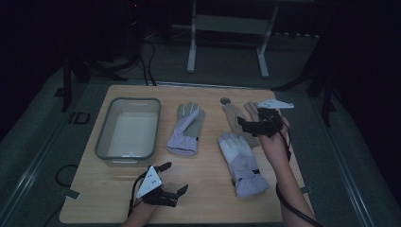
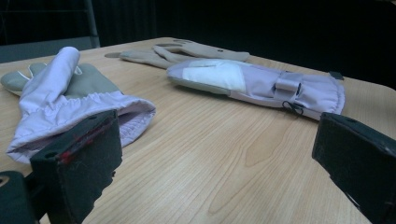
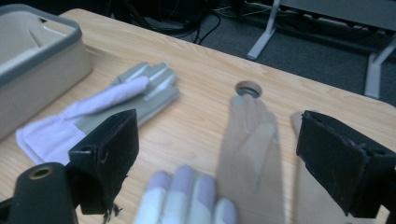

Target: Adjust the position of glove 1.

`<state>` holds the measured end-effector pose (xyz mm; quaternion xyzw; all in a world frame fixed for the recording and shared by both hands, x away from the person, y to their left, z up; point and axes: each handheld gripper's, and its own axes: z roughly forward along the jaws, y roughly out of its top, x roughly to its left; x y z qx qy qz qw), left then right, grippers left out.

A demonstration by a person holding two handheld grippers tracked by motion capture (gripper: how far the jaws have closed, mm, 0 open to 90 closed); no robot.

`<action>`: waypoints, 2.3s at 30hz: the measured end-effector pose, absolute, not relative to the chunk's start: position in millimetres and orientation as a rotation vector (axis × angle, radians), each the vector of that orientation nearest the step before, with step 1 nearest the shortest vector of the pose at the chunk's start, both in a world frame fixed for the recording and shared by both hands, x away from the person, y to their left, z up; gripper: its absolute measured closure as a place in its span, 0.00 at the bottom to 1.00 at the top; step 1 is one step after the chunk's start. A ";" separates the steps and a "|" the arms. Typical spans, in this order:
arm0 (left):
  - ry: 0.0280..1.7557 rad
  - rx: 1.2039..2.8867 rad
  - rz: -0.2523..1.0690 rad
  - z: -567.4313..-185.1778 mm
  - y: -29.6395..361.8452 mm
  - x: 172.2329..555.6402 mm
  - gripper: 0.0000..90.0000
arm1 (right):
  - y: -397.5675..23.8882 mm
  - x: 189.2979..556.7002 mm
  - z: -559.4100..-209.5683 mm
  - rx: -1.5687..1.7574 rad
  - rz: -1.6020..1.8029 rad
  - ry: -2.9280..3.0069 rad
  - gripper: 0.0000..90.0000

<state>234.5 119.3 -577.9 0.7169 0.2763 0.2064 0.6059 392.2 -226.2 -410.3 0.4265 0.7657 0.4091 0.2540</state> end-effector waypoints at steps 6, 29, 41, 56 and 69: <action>0.640 1.657 0.477 -577.9 119.3 234.6 0.02 | -194.4 401.3 -411.8 1.115 1.099 2.155 0.13; 0.637 1.660 0.476 -577.9 119.4 234.7 0.02 | -69.1 451.3 -470.6 1.077 1.010 2.430 0.16; 0.628 1.668 0.462 -577.7 119.3 235.4 0.02 | -36.2 478.3 -514.8 1.166 0.831 2.442 0.20; 0.618 1.681 0.464 -577.5 118.3 235.2 0.02 | -30.8 483.2 -547.5 1.242 0.822 2.419 0.20; 0.618 1.682 0.463 -577.5 118.4 235.3 0.02 | -26.1 477.5 -539.7 1.218 0.836 2.486 0.78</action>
